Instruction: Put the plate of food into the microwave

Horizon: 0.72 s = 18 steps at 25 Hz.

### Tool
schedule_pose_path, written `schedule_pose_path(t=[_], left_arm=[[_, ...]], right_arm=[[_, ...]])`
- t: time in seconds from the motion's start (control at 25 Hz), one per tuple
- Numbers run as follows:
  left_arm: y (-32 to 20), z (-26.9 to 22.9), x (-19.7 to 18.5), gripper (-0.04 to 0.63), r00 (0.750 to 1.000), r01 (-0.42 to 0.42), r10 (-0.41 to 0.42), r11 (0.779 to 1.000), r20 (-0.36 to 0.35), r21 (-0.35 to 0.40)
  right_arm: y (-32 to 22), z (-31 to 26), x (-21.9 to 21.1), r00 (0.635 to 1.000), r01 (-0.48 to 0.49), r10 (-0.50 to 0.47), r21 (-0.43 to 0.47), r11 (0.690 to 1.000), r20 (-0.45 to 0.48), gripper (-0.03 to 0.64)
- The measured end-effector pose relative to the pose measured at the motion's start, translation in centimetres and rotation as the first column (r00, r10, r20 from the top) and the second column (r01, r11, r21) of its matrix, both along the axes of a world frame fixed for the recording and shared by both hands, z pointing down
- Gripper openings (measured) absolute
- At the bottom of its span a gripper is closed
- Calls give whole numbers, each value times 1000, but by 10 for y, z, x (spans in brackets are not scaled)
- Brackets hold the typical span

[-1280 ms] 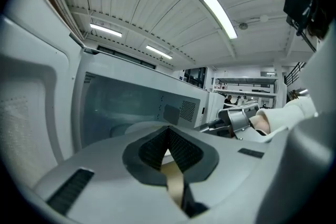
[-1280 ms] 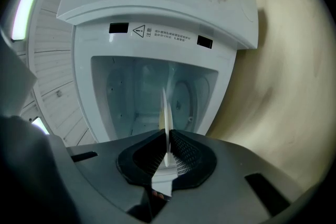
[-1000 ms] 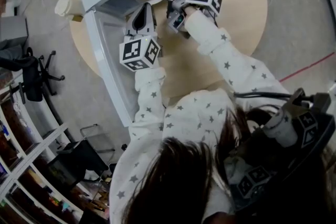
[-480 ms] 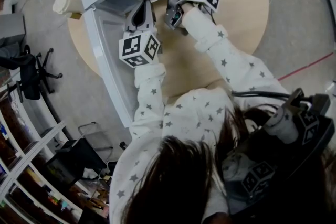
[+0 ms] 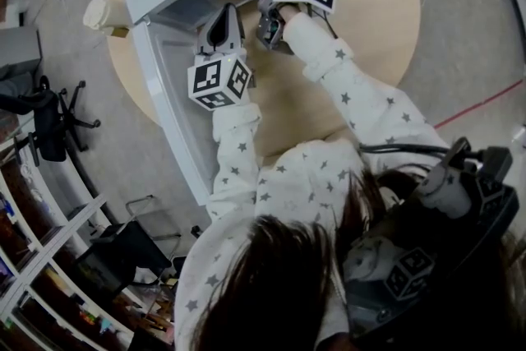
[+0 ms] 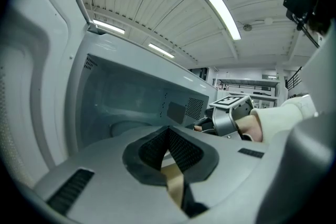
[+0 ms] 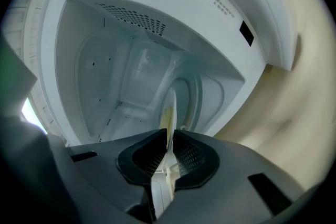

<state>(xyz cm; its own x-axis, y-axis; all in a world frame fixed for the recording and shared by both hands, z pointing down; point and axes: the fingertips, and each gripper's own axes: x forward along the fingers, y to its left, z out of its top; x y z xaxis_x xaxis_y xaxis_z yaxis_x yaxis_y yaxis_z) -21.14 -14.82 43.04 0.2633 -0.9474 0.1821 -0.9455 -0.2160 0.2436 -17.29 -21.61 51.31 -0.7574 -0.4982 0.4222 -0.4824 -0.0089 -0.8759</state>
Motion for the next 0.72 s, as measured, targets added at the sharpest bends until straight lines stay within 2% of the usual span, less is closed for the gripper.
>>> schedule_pose_path(t=[0.04,0.12,0.2,0.36,0.44,0.56,0.72], left_arm=[[0,0,-1,2,1000,1,-1,1000,0,0],[-1,0,-2,2,1000,4,-4,1000,-1,0],[-2,1,-3,2,1000,4,-4,1000,-2,0],[-2,3,-4,2,1000,4,-4,1000,-1,-3],[-2,3,-4,2,1000,5,-5,1000,-1,-2],[-2,3,-4,2,1000,4,-4,1000,-2,0],[-1,0,-3,2,1000,4,-4,1000,-3,5]], right_arm=[[-1,0,0,1000,-5,5,0,1000,8,21],[-3,0,-1,999,-18,18,-3,1000,33,72],[-6,1,0,998,-34,34,-8,999,49,92],[-12,2,3,999,-41,41,27,999,16,108],[-13,1,1,999,-30,29,26,999,22,143],[-12,4,1,1000,7,-7,34,999,-24,169],[-9,9,5,995,35,-32,34,999,-90,169]])
